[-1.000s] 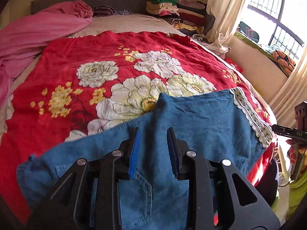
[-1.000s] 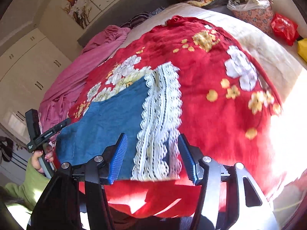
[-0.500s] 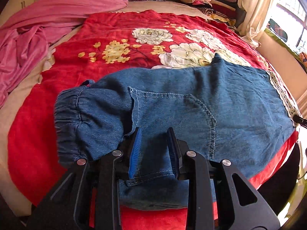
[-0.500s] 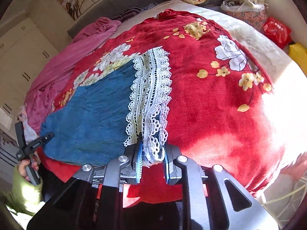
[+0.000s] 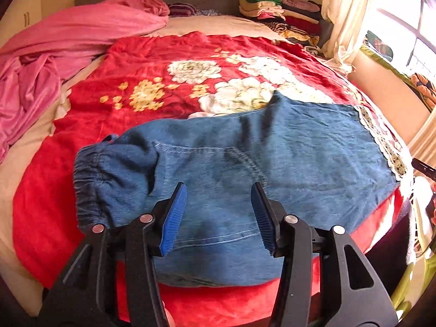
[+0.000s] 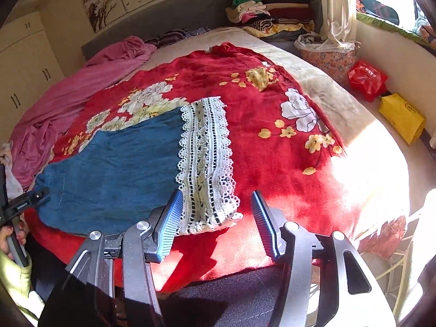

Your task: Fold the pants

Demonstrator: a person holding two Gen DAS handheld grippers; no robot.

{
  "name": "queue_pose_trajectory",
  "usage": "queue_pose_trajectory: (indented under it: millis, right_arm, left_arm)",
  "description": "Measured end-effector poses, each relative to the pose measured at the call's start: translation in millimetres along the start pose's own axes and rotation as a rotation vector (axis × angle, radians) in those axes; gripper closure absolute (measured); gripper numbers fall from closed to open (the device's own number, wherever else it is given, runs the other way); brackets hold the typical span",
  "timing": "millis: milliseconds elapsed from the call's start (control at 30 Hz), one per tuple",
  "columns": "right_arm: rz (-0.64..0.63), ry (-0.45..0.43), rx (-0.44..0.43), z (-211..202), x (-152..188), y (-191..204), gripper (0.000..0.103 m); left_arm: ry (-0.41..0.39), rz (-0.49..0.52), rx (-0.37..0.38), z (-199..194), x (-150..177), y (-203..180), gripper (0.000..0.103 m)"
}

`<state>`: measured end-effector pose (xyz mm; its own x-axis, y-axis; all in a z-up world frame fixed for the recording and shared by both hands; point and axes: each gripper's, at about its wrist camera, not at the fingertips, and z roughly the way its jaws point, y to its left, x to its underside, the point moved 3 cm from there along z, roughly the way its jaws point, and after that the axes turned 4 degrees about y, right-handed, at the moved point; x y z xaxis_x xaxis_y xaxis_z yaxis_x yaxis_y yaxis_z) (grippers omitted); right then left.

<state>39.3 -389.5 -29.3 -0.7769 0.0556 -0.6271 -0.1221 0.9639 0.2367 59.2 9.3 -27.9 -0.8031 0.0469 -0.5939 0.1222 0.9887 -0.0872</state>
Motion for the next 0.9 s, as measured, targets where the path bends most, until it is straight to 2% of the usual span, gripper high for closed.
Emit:
queue_pose_trajectory:
  millis: [133, 233, 400, 467, 567, 667, 767, 900]
  right_arm:
    - [-0.111, 0.021, -0.061, 9, 4, 51, 0.044]
    - [-0.182, 0.051, -0.068, 26, 7, 82, 0.041]
    - [-0.204, 0.164, -0.04, 62, 23, 93, 0.038]
    - [-0.186, 0.218, -0.046, 77, 32, 87, 0.037]
    - [-0.146, 0.183, -0.101, 66, 31, 80, 0.037]
    - [-0.077, 0.078, -0.15, 32, 18, 65, 0.037]
    - [0.002, 0.003, -0.102, 7, 6, 37, 0.037]
    - [0.105, -0.011, -0.041, 2, 4, -1, 0.035]
  left_arm:
    - [0.012, 0.101, 0.068, 5, 2, -47, 0.055]
    - [0.043, 0.171, 0.081, 17, 9, -74, 0.055]
    - [0.132, 0.209, 0.037, 46, 28, -81, 0.052]
    - [0.128, 0.215, 0.038, 53, 33, -79, 0.051]
    - [0.113, 0.223, 0.045, 48, 31, -80, 0.05]
    - [0.059, 0.252, 0.098, 27, 13, -88, 0.049]
    - [0.019, 0.308, 0.077, 17, -17, -106, 0.044]
    - [-0.01, 0.383, 0.095, 22, -64, -142, 0.042]
